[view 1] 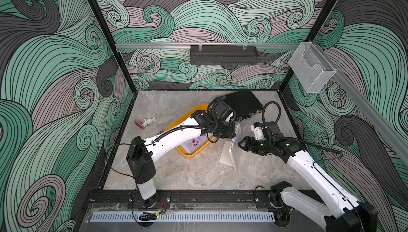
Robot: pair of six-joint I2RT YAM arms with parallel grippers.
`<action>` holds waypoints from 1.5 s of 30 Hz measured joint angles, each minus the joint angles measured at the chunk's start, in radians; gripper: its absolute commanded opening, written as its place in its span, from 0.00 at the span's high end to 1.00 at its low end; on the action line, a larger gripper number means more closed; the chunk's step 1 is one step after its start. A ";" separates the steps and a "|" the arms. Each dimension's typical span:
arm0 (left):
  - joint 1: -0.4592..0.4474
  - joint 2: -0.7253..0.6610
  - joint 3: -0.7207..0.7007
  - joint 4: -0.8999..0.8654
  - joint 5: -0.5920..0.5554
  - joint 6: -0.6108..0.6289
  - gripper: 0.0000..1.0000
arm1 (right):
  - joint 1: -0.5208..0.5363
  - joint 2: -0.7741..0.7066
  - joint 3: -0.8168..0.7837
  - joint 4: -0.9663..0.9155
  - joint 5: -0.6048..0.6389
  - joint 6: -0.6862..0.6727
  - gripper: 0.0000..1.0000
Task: Replace the menus in the menu holders
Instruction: Take out the menu from the menu holder.
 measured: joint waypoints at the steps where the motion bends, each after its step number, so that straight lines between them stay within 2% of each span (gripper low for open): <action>1: 0.000 0.000 0.000 0.000 0.002 0.000 0.97 | 0.000 -0.001 0.000 0.000 0.000 0.000 0.27; 2: 0.000 0.000 0.000 0.000 0.004 0.000 1.00 | 0.000 -0.001 0.000 0.000 0.000 -0.001 0.27; 14: 0.000 -0.007 0.051 -0.014 0.005 0.012 1.00 | 0.000 -0.018 0.000 -0.007 0.029 -0.005 0.24; 20: 0.000 -0.094 0.079 -0.053 -0.029 0.053 1.00 | 0.000 -0.050 0.002 -0.029 0.087 -0.021 0.23; 26: 0.022 -0.201 0.224 -0.166 -0.068 0.179 1.00 | 0.000 -0.116 0.084 -0.078 0.153 -0.085 0.19; 33: 0.064 -0.326 0.326 -0.293 -0.095 0.372 1.00 | 0.000 -0.194 0.241 -0.081 0.206 -0.245 0.16; 40: 0.078 -0.348 0.483 -0.486 -0.071 0.536 1.00 | 0.000 -0.207 0.282 -0.083 0.232 -0.323 0.15; 43: 0.078 -0.392 0.459 -0.558 -0.051 0.600 1.00 | 0.000 -0.201 0.282 -0.084 0.233 -0.338 0.15; 45: 0.078 -0.447 0.382 -0.602 -0.050 0.638 1.00 | 0.000 -0.196 0.282 -0.083 0.232 -0.343 0.15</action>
